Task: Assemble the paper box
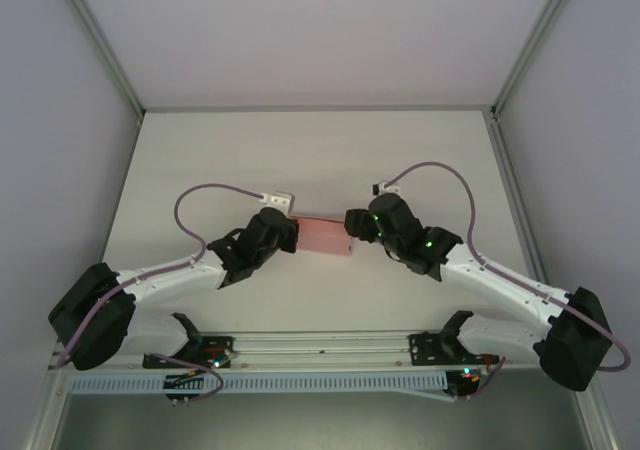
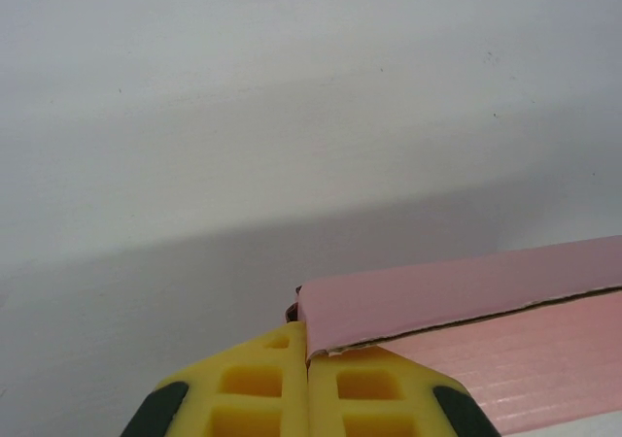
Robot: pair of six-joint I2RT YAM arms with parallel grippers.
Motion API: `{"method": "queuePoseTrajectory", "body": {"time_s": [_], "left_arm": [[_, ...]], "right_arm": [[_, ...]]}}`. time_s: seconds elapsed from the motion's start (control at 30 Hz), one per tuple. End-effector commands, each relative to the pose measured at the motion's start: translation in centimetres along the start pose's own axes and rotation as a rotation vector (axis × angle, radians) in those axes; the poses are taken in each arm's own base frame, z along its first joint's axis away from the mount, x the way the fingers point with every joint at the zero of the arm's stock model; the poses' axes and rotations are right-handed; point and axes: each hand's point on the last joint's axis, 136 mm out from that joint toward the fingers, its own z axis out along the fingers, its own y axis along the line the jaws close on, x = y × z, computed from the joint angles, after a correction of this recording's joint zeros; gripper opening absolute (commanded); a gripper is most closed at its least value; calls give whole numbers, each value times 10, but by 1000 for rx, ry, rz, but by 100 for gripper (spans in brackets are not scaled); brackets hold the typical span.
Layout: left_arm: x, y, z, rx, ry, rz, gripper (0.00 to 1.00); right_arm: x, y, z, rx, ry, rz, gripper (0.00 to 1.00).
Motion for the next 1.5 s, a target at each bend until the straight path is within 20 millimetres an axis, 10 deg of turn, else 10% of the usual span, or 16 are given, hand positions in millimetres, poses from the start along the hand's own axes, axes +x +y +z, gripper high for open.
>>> {"method": "queuePoseTrajectory", "body": {"time_s": [0.0,0.43,0.97,1.23,1.47], "left_arm": [[41,13,0,-55,148,53,0],[27,6,-10,-33,121,58,12],[-18,-8,-44,38,63,-14,99],[-40,10,-32,128,103,-234,100],[-1,15,-13,246,179,-299,96]], "right_arm": [[-12,0,2,-12,-12,78,60],[81,-44,43,115,261,175,46],[97,-48,46,118,287,138,45],[96,-52,47,143,278,-37,46],[100,-55,52,165,282,-143,46]]}}
